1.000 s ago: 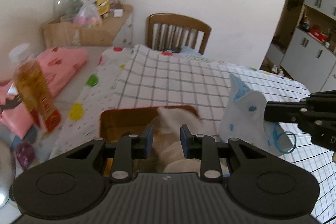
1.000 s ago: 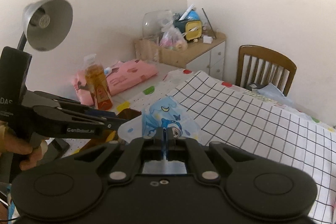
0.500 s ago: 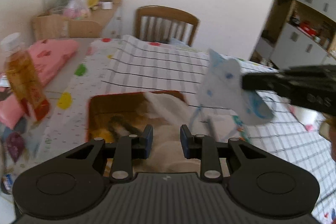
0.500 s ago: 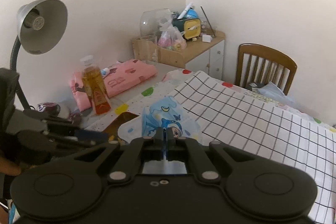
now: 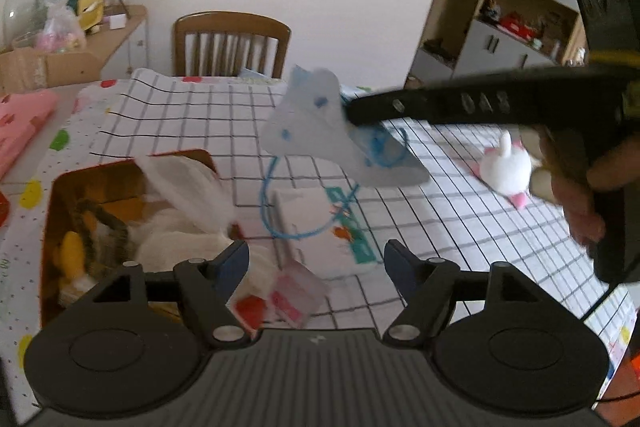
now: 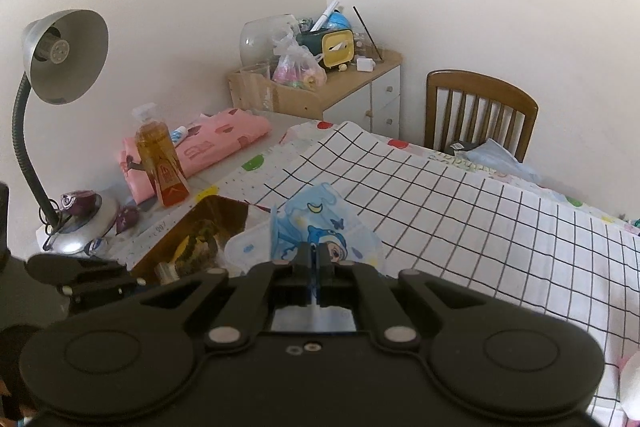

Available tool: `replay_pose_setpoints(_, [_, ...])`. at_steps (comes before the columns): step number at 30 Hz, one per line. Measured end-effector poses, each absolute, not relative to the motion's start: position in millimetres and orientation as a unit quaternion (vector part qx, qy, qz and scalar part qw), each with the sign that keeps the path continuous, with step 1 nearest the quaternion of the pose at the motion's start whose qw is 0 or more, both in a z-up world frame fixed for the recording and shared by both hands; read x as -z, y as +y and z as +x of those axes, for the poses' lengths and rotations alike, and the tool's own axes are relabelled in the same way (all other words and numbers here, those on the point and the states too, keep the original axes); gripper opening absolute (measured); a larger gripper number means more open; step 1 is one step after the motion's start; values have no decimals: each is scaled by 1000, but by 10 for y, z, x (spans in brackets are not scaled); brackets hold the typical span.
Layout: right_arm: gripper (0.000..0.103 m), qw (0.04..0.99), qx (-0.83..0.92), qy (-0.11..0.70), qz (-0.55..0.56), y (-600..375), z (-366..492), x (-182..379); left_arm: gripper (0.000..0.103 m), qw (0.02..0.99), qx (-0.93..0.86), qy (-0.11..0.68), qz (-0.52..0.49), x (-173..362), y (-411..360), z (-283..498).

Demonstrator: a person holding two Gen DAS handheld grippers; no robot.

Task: Organize soft objects
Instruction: 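Open left tool to drop the sachet in the tin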

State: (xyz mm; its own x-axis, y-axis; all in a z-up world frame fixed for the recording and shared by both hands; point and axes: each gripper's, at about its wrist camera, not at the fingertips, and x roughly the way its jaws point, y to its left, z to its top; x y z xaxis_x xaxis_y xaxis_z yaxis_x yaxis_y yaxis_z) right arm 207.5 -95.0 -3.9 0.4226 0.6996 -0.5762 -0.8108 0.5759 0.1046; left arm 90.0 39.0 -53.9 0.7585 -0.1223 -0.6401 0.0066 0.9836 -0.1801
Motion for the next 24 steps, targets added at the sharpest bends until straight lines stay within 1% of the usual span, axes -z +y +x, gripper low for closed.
replay_pose_setpoints(5, [1,835,-452,298,-98,-1068,2127,62,74,929,45,363,-62,735,29,920])
replay_pose_setpoints(9, [1,832,-454,301,-102,-1133,2179,82,74,928,14,368,-49,917,-135,992])
replay_pose_setpoints(18, [1,825,-459,309,-119,-1177,2274,149,74,914,-91,394,-41,1292,-206,1192])
replay_pose_setpoints(24, [1,815,-468,315,-128,-1139,2331,206,74,904,-123,408,-42,1470,-249,1299])
